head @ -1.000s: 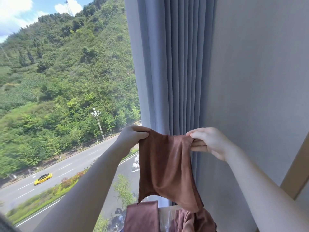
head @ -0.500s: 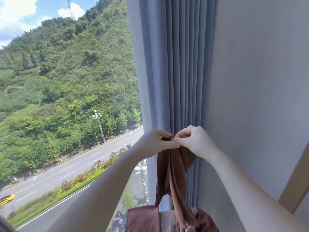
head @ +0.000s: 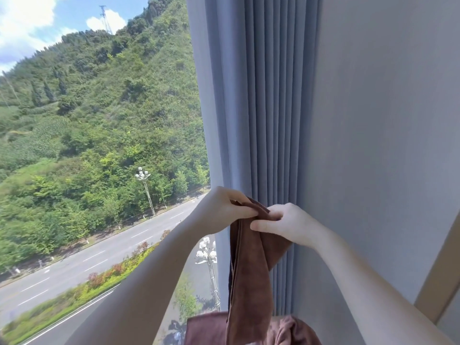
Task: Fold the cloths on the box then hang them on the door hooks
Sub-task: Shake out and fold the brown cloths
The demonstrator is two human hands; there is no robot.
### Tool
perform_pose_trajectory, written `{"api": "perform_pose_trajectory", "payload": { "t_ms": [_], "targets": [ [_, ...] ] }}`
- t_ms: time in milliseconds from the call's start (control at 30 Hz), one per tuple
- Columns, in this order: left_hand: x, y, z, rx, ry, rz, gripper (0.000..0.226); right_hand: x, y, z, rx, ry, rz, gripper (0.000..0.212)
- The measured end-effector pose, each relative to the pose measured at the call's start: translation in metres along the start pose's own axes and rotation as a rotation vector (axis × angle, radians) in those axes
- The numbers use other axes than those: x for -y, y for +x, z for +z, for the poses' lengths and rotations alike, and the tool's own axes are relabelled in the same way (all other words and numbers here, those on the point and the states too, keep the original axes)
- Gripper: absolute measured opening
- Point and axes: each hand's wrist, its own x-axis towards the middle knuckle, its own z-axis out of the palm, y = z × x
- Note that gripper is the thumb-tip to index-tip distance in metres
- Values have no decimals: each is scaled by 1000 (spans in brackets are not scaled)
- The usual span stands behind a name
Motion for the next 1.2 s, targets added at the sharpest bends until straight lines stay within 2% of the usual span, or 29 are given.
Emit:
{"api": "perform_pose_trajectory", "payload": {
  "t_ms": [100,167,267,367,433,633,767,833,967,1100,1200],
  "targets": [
    [2,0,-13,-25,-51,-26,7,-8,3,-1,32,-154,109,58],
    [9,0,-23,-49,-49,-62,14,-14,4,-6,-35,-218,141,53],
    [26,-1,-38,-105,-51,-126,18,-19,4,-16,-192,-271,94,54],
    [37,-5,-40,-101,-29,-140,19,-17,5,-20,-265,-311,59,51],
    [39,-6,-37,-90,-42,-132,14,-14,6,-19,-241,-291,40,46],
    [26,-3,-24,-25,-69,-58,6,8,7,4,55,-69,-33,24],
    [24,-5,-29,-33,-143,-66,13,2,10,11,170,-123,73,23],
    [29,-6,-36,-43,-116,-89,11,-5,9,9,164,-176,125,26],
    [44,-6,-51,-3,114,-200,22,-8,8,0,75,-300,192,44],
    [51,-6,-56,-17,54,-215,14,-2,6,-11,-10,-292,165,43],
    [52,-8,-57,-68,-27,-219,3,1,4,-18,-72,-190,95,32]
  ]
}}
